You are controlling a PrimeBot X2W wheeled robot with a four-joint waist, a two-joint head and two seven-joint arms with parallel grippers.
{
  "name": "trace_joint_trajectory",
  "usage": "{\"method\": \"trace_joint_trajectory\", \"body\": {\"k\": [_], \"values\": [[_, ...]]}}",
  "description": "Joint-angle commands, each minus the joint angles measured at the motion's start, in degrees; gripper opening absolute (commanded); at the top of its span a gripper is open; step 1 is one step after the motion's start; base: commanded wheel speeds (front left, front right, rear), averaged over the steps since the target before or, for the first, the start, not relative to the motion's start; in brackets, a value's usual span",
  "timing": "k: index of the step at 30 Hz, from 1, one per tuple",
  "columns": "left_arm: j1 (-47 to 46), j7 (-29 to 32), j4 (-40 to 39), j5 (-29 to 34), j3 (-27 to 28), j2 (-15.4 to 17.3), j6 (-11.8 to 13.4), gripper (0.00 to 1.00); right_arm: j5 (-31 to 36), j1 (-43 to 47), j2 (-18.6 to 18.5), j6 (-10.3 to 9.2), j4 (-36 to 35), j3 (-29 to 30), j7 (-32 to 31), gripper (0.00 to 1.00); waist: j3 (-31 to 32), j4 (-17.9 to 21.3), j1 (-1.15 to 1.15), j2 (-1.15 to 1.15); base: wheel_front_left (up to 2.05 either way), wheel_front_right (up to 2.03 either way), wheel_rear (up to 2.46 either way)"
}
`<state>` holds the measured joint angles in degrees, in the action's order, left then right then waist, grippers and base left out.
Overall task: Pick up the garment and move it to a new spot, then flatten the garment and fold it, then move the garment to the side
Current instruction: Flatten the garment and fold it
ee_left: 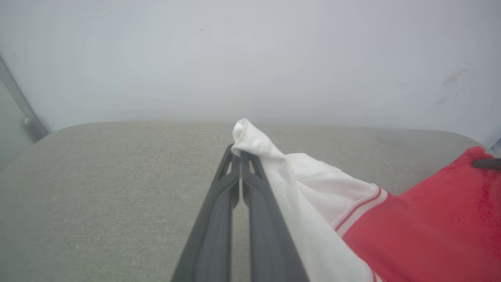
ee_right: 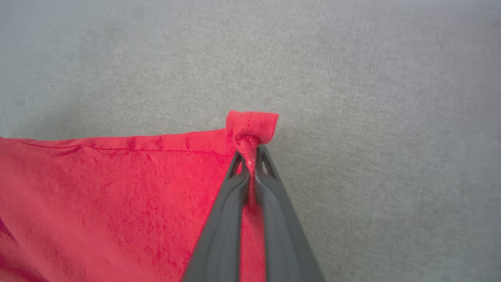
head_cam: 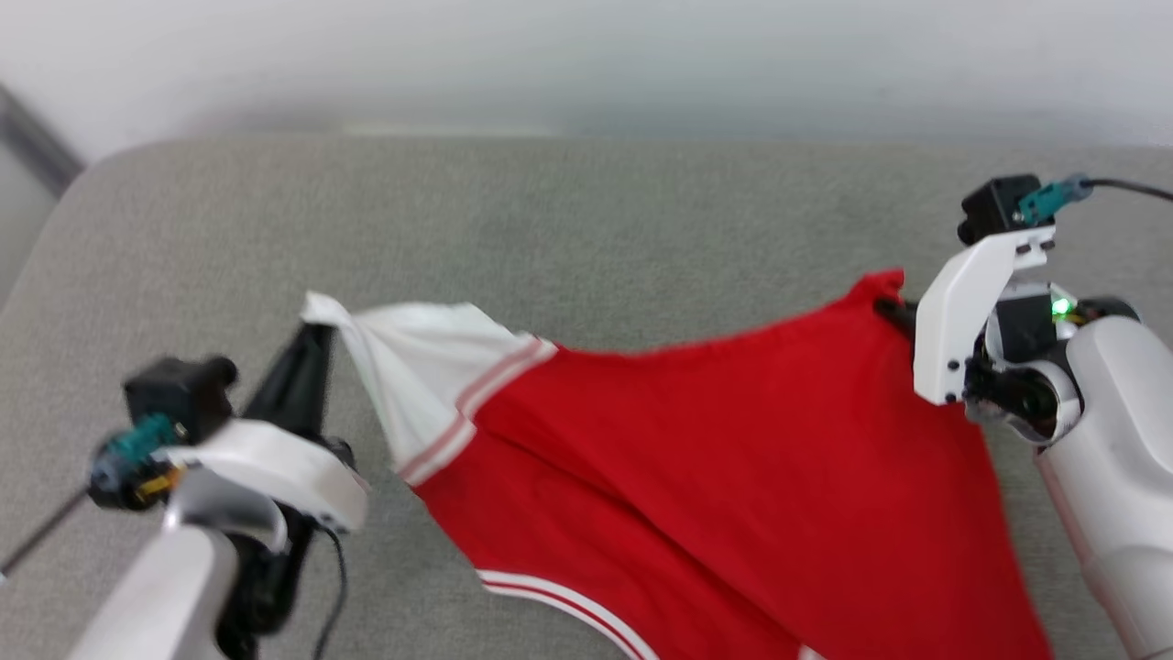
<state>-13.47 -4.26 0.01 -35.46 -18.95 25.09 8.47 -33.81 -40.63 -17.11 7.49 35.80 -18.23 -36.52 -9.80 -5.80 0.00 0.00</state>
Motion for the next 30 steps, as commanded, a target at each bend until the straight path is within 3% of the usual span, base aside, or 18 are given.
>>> {"method": "trace_joint_trajectory", "body": {"k": [1, 7, 13, 21, 30], "values": [[-2.6, 0.2, 0.9, 0.4, 0.8, 1.1, -0.4, 0.0, 0.3, -1.5, -0.1, -0.01, 0.2, -0.4, 2.6, 0.0, 3.5, 2.2, 0.0, 0.0, 0.0, 0.0, 0.0], [-12.3, 0.3, 7.9, -1.3, 3.2, 2.0, -2.8, 0.0, 1.1, -6.5, 0.2, -0.01, 1.8, -2.0, 11.5, 0.0, 5.3, 4.7, 0.0, 0.0, 0.0, 0.0, 0.0], [-25.6, -0.1, 17.3, -1.4, 4.0, 2.0, -5.7, 0.0, 2.3, -14.8, 0.7, -0.01, 4.9, -2.5, 18.6, 0.0, 2.9, 6.3, 0.0, 0.0, 0.0, 0.0, 0.0], [-47.0, -1.8, 25.6, 1.8, 3.9, 3.3, -8.4, 0.0, 4.2, -31.7, 0.9, -0.01, 7.5, -0.1, 27.0, 0.0, -5.8, 7.4, 0.0, 0.0, 0.0, 0.0, 0.0], [-68.4, -1.7, 29.4, 5.3, 3.7, 5.6, -10.2, 0.0, 6.6, -49.0, 0.0, -0.02, 8.2, 1.9, 31.1, 0.0, -16.5, 7.3, 0.0, 0.0, 0.0, 0.0, 0.0]]}}
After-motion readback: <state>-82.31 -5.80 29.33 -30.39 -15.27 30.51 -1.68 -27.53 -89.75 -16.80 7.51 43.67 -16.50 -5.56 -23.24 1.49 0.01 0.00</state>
